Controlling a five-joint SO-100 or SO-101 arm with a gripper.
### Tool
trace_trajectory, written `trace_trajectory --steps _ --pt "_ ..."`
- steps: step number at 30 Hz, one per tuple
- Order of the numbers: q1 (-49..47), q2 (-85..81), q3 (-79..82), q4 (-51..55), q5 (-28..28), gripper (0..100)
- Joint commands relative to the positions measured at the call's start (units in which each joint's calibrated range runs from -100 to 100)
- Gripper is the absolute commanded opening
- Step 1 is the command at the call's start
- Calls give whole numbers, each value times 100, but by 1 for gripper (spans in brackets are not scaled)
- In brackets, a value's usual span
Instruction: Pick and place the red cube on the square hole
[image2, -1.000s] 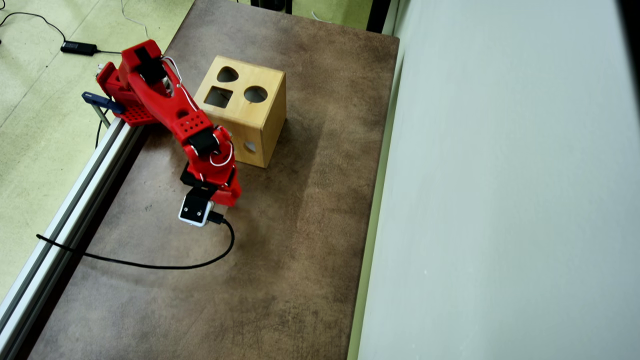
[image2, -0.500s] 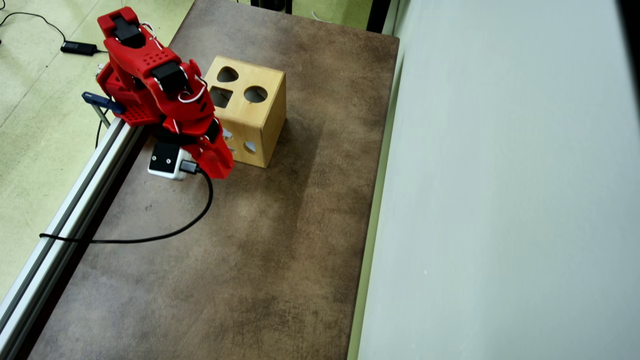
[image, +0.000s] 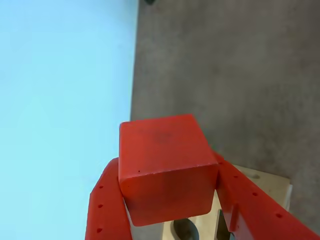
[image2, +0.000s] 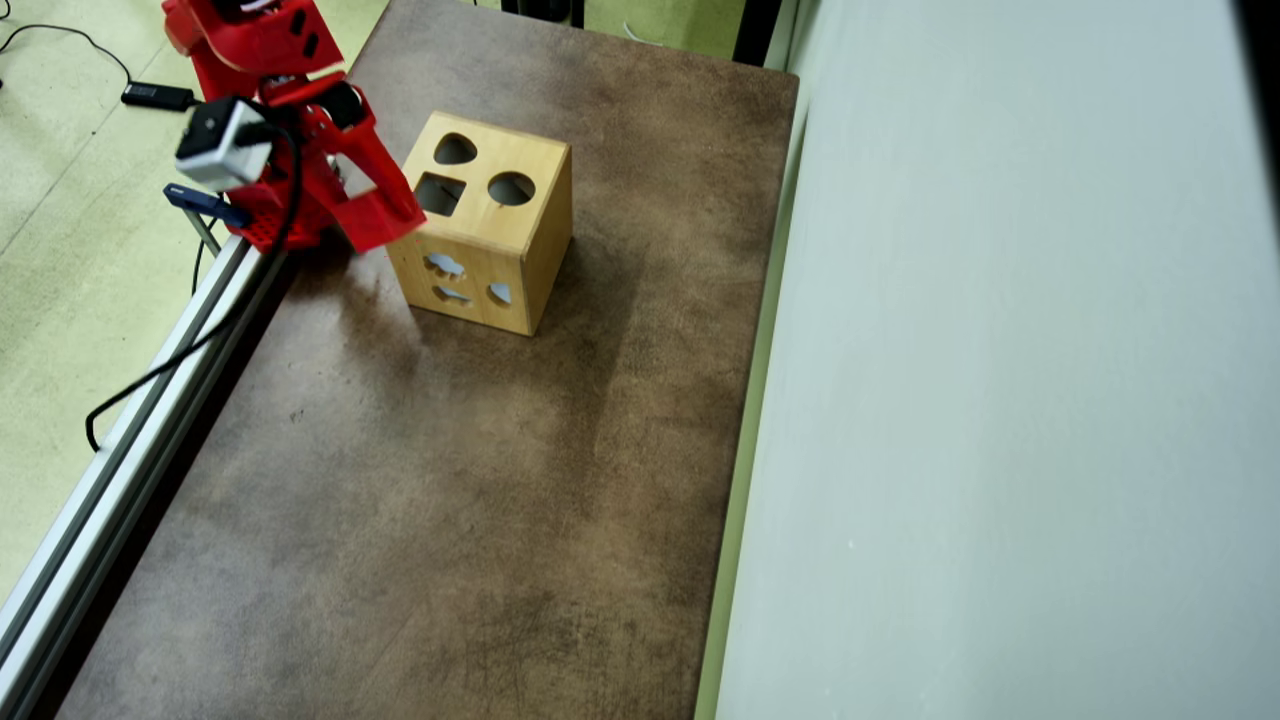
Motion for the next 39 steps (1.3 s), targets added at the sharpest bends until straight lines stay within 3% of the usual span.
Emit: trace_trajectory --steps 1,14,19,26,39 --pt "8 -512 -152 29 -137 7" --pt "-126 -546 -134 286 -689 7" --pt "-891 -555 -197 1259 -830 7" --pt "-1537 -461 -71 1171 -1089 7" --pt "-2488 -546 1887 1163 -1460 7"
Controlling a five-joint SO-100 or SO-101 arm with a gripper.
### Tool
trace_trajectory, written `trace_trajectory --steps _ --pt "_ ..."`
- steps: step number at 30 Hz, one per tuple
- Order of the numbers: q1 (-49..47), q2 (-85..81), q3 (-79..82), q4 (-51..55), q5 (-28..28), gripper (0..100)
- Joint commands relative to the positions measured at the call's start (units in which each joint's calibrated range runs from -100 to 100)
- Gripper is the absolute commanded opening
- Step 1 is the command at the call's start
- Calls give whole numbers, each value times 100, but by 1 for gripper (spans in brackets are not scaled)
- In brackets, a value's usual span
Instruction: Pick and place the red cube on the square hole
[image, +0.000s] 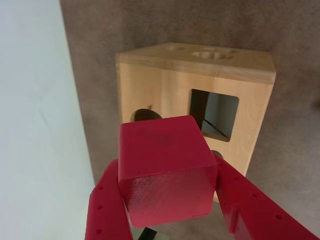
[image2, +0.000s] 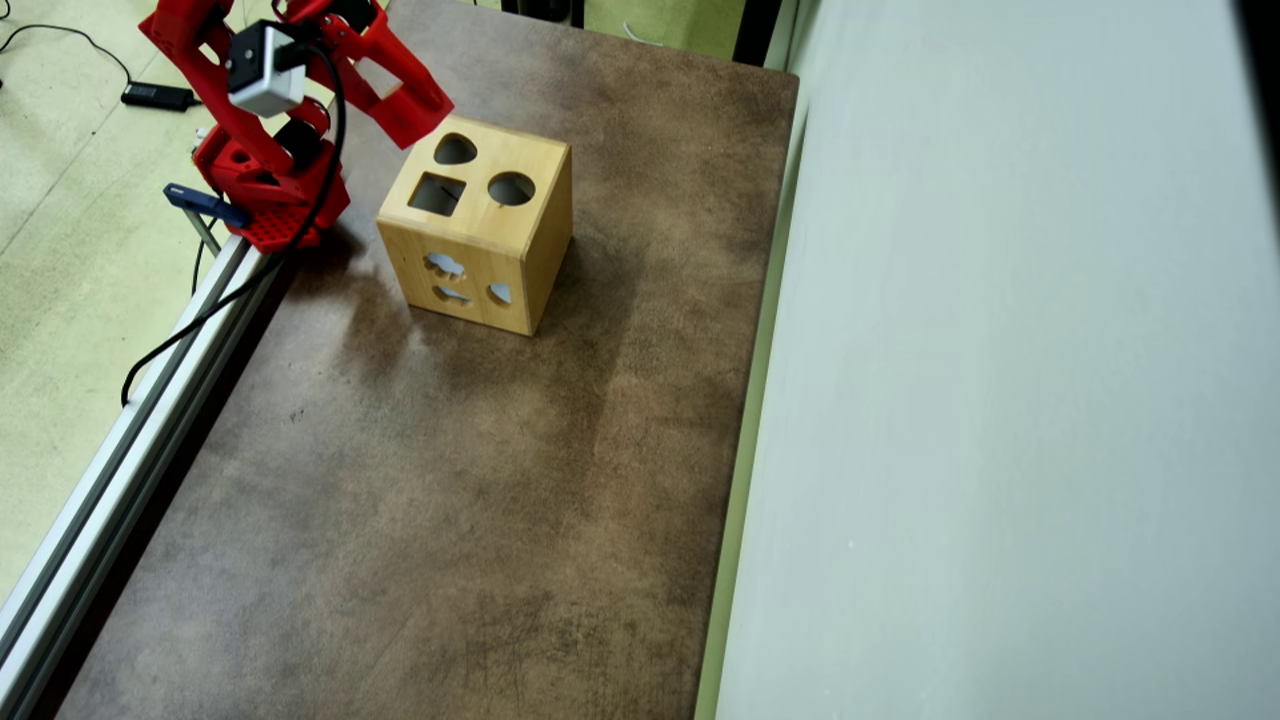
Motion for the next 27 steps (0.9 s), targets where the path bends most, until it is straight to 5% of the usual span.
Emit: trace_trajectory --steps 1,27 --pt "-125 -131 342 57 -59 7" --pt "-125 625 1434 25 -73 7"
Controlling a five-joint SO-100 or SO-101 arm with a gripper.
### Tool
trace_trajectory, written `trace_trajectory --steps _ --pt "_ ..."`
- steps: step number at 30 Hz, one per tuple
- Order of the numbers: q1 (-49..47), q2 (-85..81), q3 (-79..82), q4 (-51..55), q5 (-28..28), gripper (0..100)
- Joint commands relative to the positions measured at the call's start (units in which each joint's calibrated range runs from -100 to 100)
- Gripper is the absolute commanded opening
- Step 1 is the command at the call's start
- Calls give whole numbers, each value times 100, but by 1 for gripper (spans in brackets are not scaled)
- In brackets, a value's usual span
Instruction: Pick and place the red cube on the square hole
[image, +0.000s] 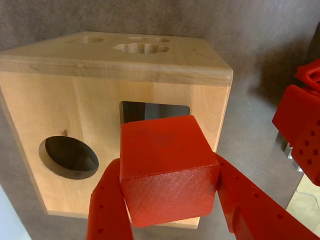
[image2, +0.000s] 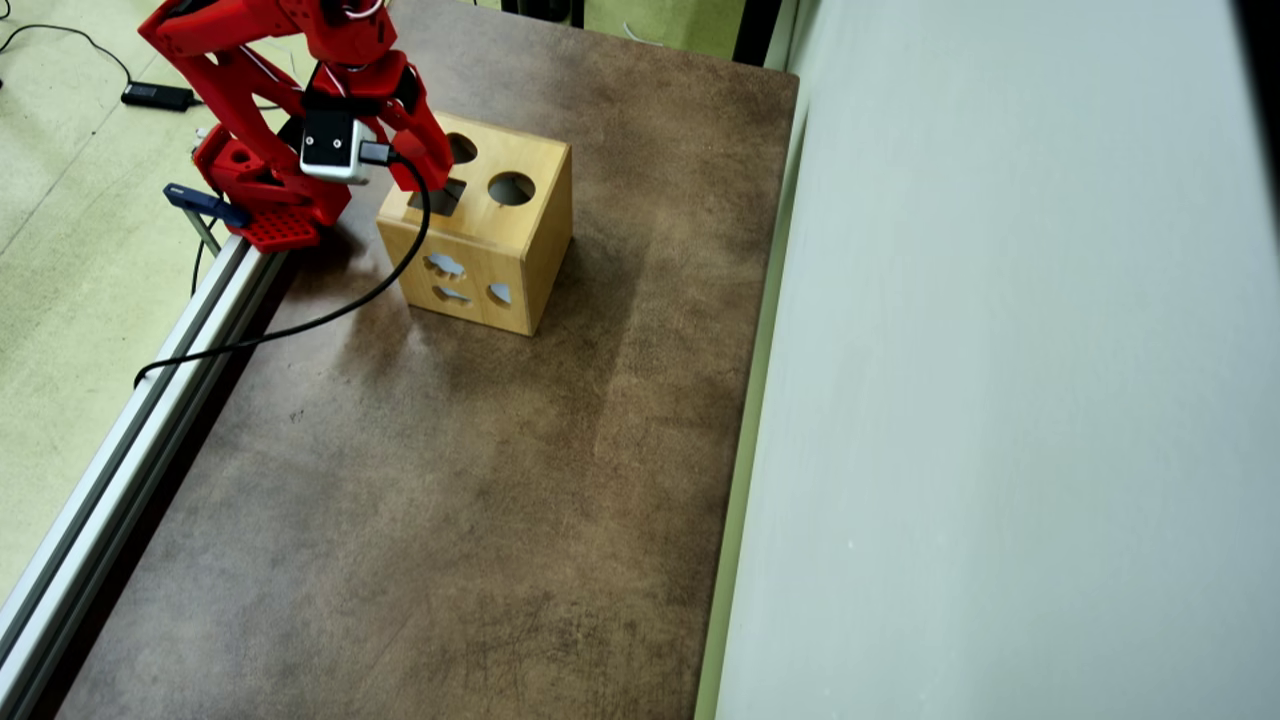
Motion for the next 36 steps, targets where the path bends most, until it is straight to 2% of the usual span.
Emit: trace_trajectory --steps 1,10,36 --pt "33 23 -29 25 -24 7" --pt "26 32 -110 9 -249 7" --pt "-34 49 -11 -297 -259 7"
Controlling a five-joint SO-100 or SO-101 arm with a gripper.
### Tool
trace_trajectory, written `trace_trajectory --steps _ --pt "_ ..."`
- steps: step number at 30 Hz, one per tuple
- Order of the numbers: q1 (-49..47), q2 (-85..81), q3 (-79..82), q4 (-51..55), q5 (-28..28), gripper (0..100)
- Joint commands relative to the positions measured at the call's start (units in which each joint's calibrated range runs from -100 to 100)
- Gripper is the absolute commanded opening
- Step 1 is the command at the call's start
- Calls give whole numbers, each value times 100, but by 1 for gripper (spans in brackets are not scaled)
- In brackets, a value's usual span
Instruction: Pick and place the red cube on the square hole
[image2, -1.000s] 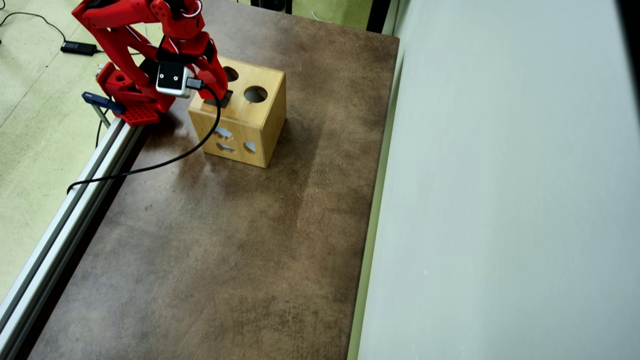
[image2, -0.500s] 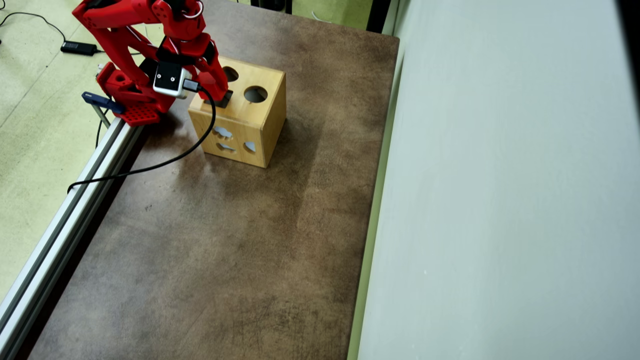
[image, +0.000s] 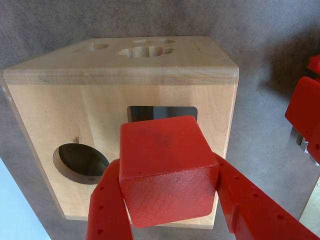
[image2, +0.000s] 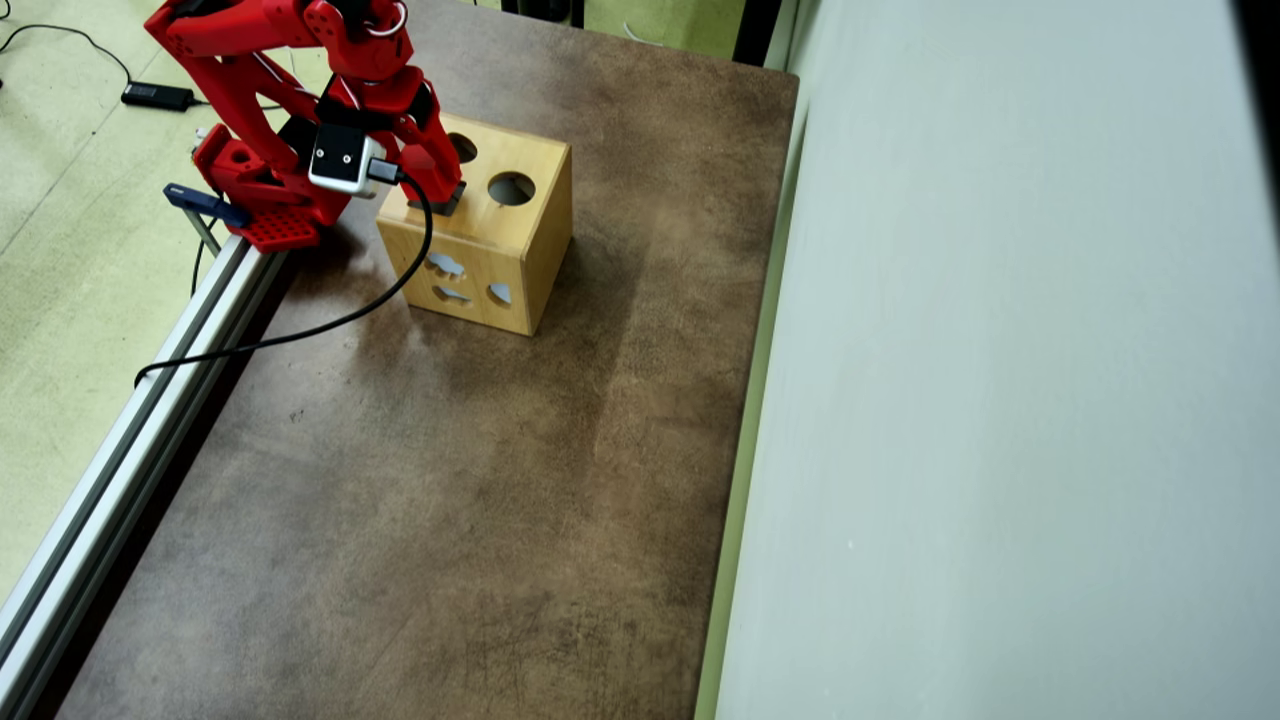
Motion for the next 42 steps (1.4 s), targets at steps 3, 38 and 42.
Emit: trace_trajectory --steps 3,38,42 --pt "-34 -2 -2 -79 -15 7" --pt "33 1824 150 -87 -10 7" --pt "33 2011 150 -79 5 7"
